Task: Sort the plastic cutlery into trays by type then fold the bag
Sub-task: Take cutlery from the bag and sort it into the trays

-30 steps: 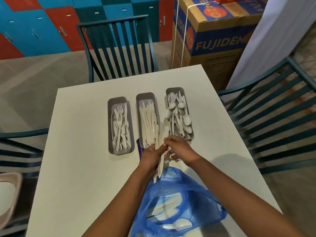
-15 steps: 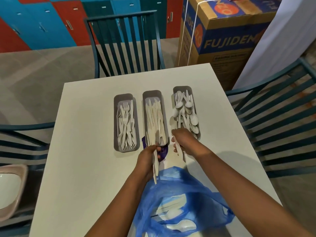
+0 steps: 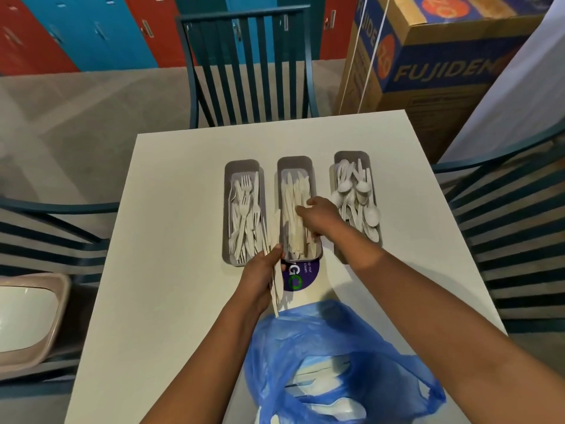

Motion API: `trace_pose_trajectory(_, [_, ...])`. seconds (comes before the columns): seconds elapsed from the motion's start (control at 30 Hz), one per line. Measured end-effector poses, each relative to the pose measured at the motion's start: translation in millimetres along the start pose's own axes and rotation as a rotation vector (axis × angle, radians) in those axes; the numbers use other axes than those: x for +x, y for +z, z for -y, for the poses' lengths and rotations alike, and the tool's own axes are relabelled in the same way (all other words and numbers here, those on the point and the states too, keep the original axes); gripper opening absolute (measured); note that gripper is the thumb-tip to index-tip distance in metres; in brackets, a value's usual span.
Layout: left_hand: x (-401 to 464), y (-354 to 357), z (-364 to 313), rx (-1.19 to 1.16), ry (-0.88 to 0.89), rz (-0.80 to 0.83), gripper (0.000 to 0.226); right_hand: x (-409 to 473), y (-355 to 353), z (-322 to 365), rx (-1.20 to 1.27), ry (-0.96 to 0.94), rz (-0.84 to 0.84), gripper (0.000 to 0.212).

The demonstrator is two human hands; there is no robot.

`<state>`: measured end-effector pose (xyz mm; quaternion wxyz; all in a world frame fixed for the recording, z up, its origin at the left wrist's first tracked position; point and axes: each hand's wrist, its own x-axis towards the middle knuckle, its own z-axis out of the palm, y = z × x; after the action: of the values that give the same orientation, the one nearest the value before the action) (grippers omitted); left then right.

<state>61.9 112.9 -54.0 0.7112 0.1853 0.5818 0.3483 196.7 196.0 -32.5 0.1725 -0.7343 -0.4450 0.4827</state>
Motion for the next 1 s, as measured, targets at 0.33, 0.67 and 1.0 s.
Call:
trace_pose_trajectory(0.33, [-7.3, 4.0, 5.1, 0.095, 0.044, 0.016, 0.015, -43.1, 18.8, -17.5, 0.087, -0.065, 0.276, 0.024])
trace_pose_trajectory(0.67, [-15.4, 10.4, 3.2, 0.111, 0.073, 0.073, 0.021, -42.0, 17.6, -21.3, 0.339, 0.052, 0.174, 0.032])
trace_pose_trajectory(1.0, [-16.3, 11.2, 7.7, 0.164, 0.114, 0.021, 0.014, -43.3, 12.4, -25.3, 0.471, 0.079, 0.161, 0.027])
